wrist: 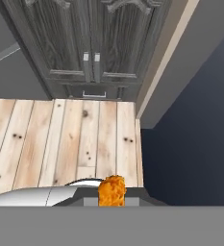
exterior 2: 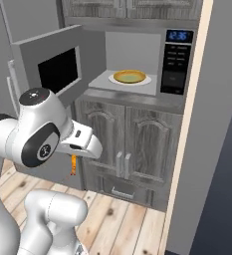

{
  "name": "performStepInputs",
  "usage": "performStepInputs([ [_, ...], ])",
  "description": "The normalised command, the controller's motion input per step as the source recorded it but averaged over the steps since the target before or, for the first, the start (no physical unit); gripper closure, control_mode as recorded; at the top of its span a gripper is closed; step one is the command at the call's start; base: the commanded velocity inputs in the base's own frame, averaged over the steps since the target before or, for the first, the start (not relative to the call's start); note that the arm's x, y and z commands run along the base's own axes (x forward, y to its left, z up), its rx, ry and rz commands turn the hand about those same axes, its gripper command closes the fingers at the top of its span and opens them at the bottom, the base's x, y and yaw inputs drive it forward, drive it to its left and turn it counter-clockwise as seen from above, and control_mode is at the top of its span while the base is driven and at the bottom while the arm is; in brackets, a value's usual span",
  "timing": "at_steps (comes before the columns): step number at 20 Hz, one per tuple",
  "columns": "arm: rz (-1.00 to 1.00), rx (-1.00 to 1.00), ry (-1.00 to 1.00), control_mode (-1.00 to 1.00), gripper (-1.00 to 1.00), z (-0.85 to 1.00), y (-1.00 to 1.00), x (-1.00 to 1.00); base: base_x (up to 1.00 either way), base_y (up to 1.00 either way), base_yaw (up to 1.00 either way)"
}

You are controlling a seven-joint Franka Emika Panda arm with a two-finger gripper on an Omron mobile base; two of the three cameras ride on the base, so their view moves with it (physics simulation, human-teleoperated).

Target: Pick the shrimp from the counter and place it in the microwave. Then turn on the microwave.

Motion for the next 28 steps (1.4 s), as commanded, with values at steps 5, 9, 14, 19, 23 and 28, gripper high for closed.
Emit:
performStepInputs([
  [5,0.00,0.00,0.00,1.00,1.00,0.00,0.00,0.00,0.51,-0.31,0.03],
  [9,0.00,0.00,0.00,1.00,1.00,0.00,0.00,0.00,0.52,-0.31,0.04],
  [14,0.00,0.00,0.00,1.00,1.00,0.00,0.00,0.00,0.46,-0.36,0.05],
  [19,0.00,0.00,0.00,1.00,1.00,0.00,0.00,0.00,0.36,-0.41,0.00],
  [23,0.00,0.00,0.00,1.00,1.00,0.00,0.00,0.00,0.35,-0.31,0.00],
  [28,0.00,0.00,0.00,1.00,1.00,0.00,0.00,0.00,0.35,-0.21,0.00],
])
